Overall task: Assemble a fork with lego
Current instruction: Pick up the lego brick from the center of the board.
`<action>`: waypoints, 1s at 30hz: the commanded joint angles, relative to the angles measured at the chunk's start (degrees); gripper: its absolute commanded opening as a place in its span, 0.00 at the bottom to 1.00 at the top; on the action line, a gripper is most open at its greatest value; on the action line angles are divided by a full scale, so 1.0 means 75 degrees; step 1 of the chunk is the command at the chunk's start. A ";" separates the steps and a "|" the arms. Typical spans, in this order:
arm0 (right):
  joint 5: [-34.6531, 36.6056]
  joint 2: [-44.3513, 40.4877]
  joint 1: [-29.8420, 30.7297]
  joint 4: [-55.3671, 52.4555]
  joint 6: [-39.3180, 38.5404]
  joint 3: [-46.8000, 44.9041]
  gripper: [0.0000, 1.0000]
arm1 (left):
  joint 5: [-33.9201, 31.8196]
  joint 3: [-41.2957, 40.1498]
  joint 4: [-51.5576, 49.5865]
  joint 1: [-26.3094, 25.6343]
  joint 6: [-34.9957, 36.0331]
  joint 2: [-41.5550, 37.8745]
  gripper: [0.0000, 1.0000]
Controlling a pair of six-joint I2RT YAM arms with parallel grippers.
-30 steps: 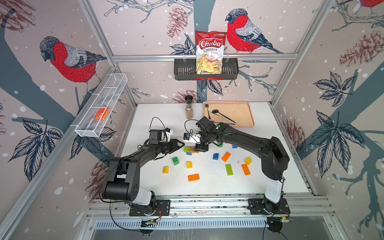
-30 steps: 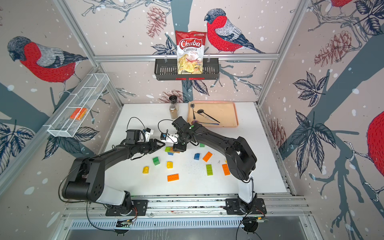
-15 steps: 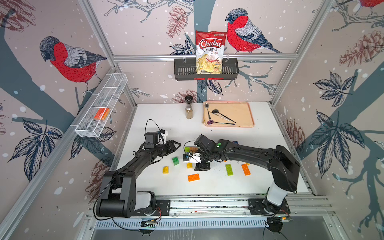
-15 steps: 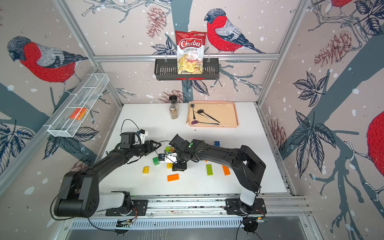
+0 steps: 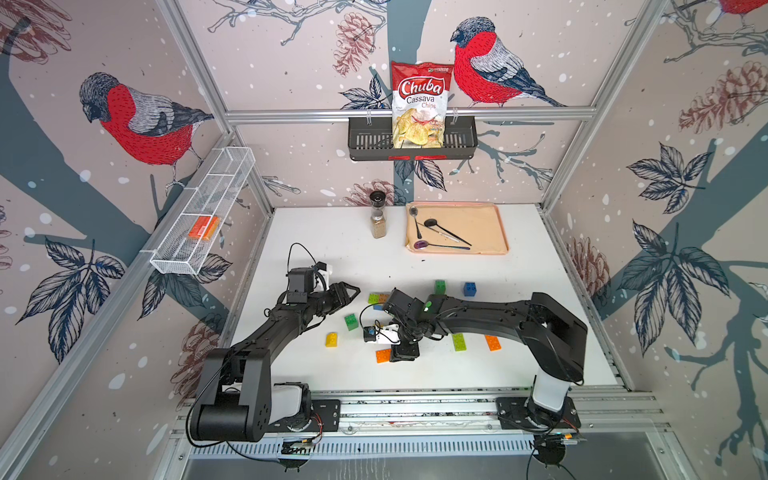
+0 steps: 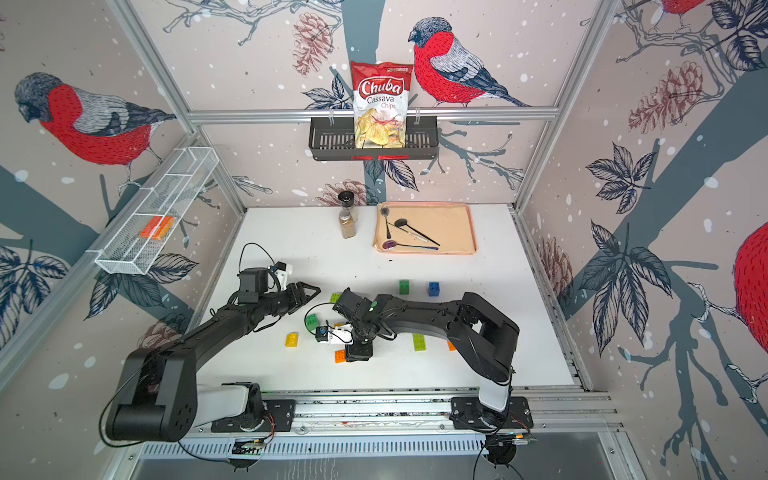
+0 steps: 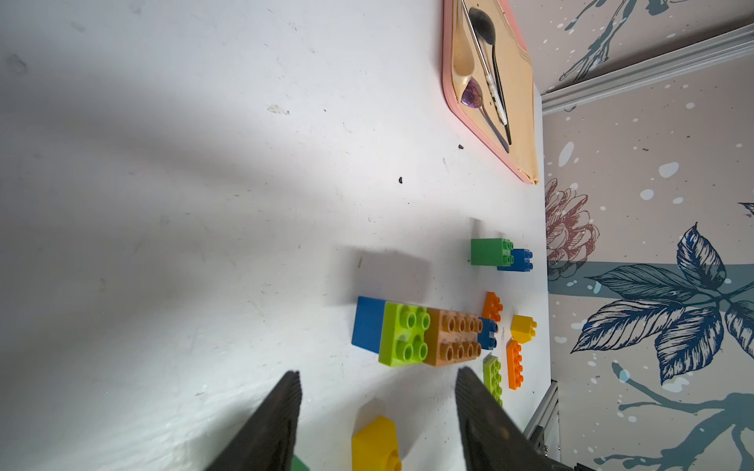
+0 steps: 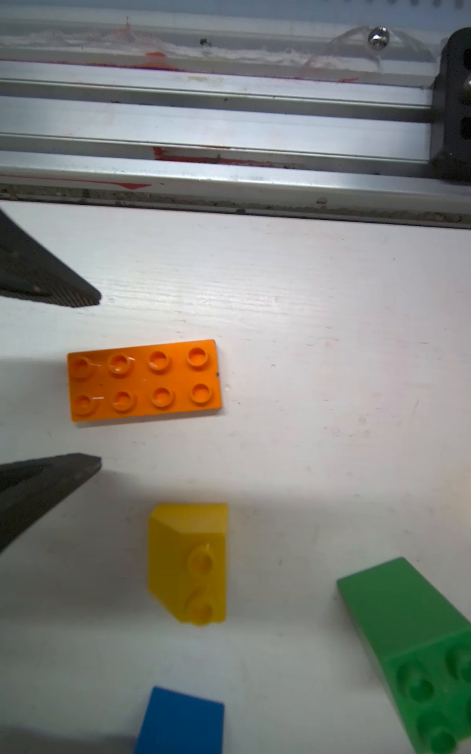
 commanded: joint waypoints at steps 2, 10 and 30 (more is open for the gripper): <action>-0.0187 0.0198 0.0024 -0.0024 0.0255 0.0052 0.60 | 0.0075 -0.0096 0.0303 0.0015 -0.0078 0.0070 0.61; -0.0149 0.0421 0.0018 -0.0003 0.0380 0.0036 0.58 | 0.0145 -0.0144 0.0460 0.0031 -0.0107 0.0222 0.61; 0.0491 0.0743 0.0079 -0.0186 0.0532 0.0143 0.41 | 0.0206 -0.0130 0.0526 0.0067 -0.0103 0.0316 0.61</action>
